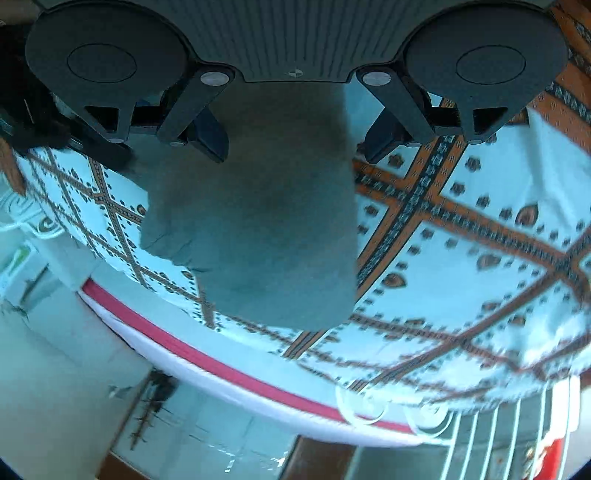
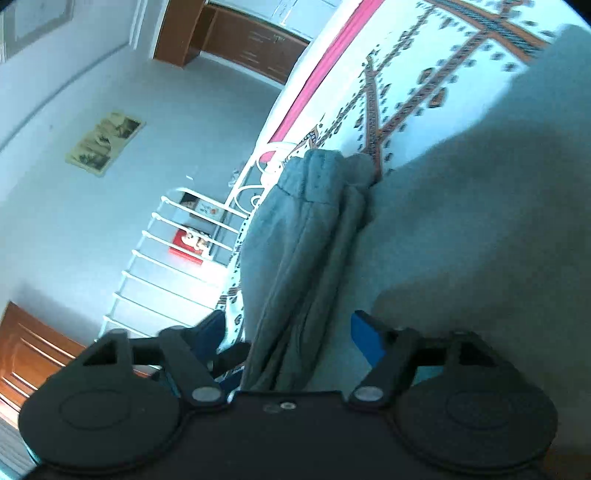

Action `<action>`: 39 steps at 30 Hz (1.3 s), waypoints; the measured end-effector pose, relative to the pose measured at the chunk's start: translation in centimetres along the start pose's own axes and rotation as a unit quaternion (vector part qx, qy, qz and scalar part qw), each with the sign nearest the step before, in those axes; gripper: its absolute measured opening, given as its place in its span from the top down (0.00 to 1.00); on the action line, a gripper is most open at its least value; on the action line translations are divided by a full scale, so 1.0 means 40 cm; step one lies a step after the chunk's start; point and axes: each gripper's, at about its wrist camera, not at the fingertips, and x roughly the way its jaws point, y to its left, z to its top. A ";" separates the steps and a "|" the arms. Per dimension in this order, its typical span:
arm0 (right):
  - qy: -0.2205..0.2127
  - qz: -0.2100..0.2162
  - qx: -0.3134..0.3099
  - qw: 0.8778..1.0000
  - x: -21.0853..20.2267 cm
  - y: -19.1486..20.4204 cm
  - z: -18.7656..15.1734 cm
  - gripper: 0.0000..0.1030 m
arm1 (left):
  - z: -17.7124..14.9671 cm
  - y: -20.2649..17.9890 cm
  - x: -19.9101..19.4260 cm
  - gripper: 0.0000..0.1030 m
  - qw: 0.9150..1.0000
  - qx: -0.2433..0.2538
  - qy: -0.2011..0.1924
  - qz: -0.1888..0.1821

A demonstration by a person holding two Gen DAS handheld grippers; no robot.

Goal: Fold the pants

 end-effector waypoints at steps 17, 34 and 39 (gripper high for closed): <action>-0.040 -0.140 -0.167 0.975 0.027 0.170 0.036 0.95 | -0.006 -0.020 0.020 0.22 0.999 0.024 0.009 0.020; -0.097 -0.191 -0.037 0.976 -0.341 0.025 -0.031 0.63 | -0.064 -0.080 0.047 0.06 0.993 0.077 0.084 -0.017; -0.117 -0.197 0.008 0.973 -0.360 -0.035 0.021 0.44 | -0.062 -0.077 0.052 0.05 0.994 0.075 0.082 -0.018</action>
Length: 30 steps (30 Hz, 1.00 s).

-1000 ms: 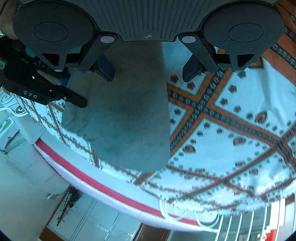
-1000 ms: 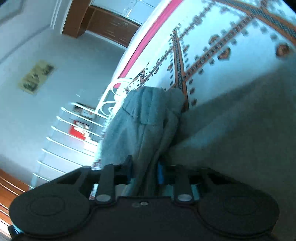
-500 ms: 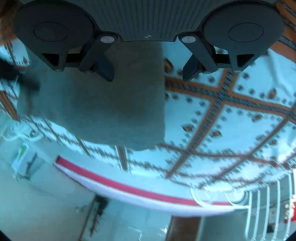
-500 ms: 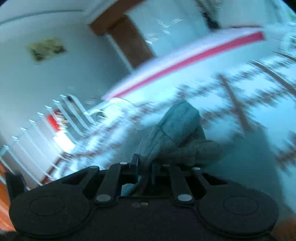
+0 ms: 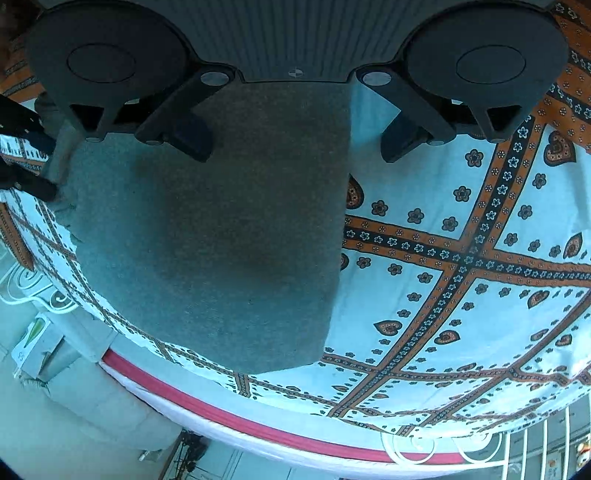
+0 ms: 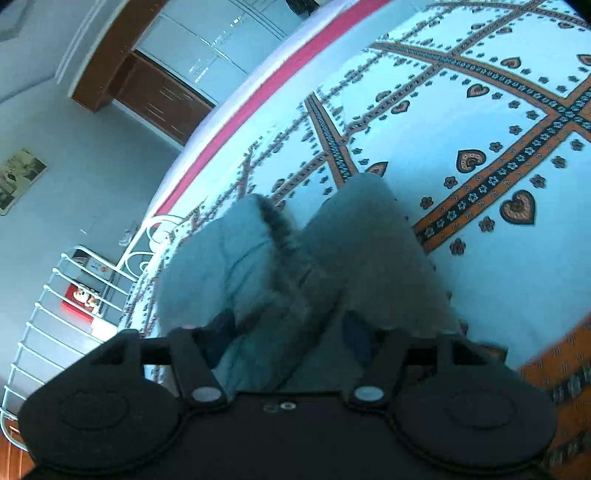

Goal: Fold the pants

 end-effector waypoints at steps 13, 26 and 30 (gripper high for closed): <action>0.017 0.084 0.208 0.974 0.055 -0.149 0.043 0.87 | 0.004 0.003 0.009 0.02 1.000 -0.009 -0.004 0.005; 0.020 -0.041 -0.060 0.997 -0.151 -0.020 -0.018 1.00 | 0.007 -0.054 -0.006 0.02 0.999 0.045 -0.014 0.012; 0.017 -0.059 -0.015 0.998 -0.146 -0.074 -0.010 0.82 | 0.005 -0.055 -0.008 0.02 0.999 0.041 -0.011 0.010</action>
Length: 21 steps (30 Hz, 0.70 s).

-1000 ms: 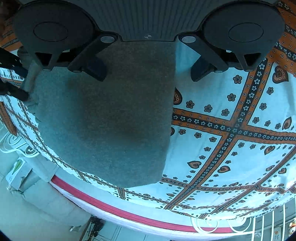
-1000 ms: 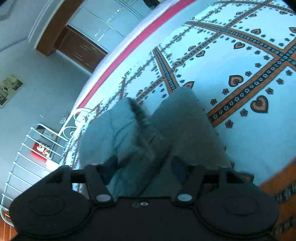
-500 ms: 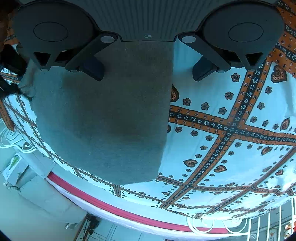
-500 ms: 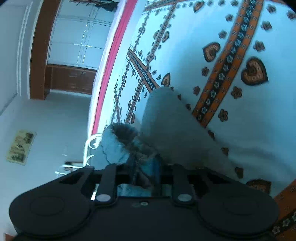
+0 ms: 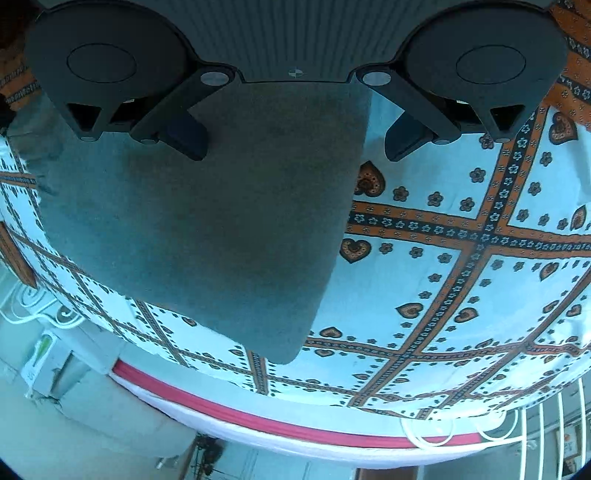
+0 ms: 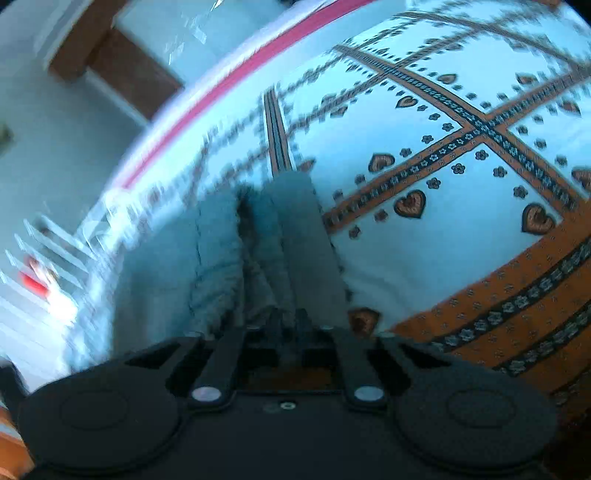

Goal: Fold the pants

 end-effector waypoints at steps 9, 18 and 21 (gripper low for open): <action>0.039 0.032 -0.044 0.998 0.107 0.059 0.038 0.51 | -0.002 0.005 0.001 0.02 1.000 -0.004 -0.001 0.002; -0.015 0.069 -0.163 0.984 0.075 0.180 0.033 0.93 | 0.008 0.007 -0.007 0.02 1.000 -0.006 -0.016 0.011; -0.051 0.066 -0.196 0.977 0.033 0.215 0.056 0.94 | 0.013 -0.019 -0.030 0.02 0.999 0.018 -0.040 0.009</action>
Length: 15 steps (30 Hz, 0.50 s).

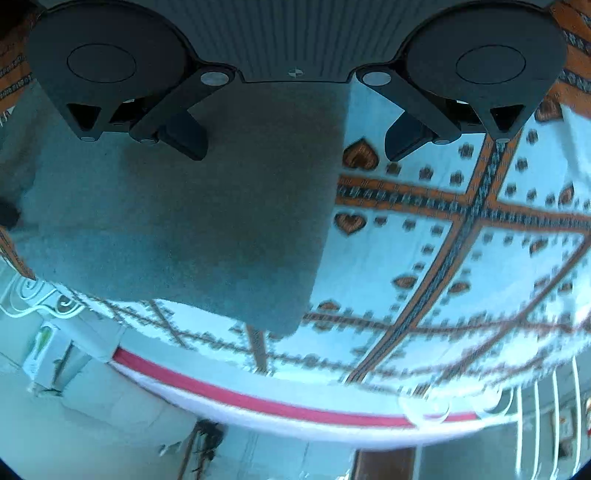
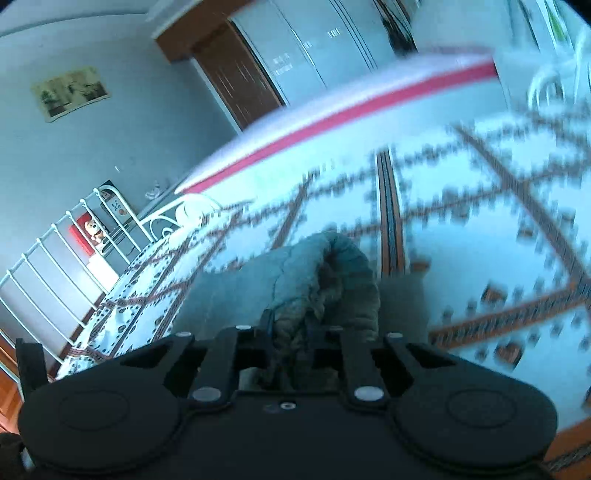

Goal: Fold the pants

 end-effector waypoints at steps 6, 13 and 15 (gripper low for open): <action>0.088 -0.092 0.005 0.992 0.060 -0.097 -0.023 0.81 | -0.015 -0.030 0.046 0.02 0.999 0.016 0.045 -0.007; 0.023 -0.089 0.029 0.995 0.025 -0.111 -0.022 0.60 | -0.003 -0.011 0.030 0.02 0.999 -0.016 0.033 -0.010; -0.009 -0.105 0.005 0.994 0.005 -0.084 -0.022 0.56 | 0.009 -0.014 0.018 0.02 1.000 -0.011 0.023 -0.001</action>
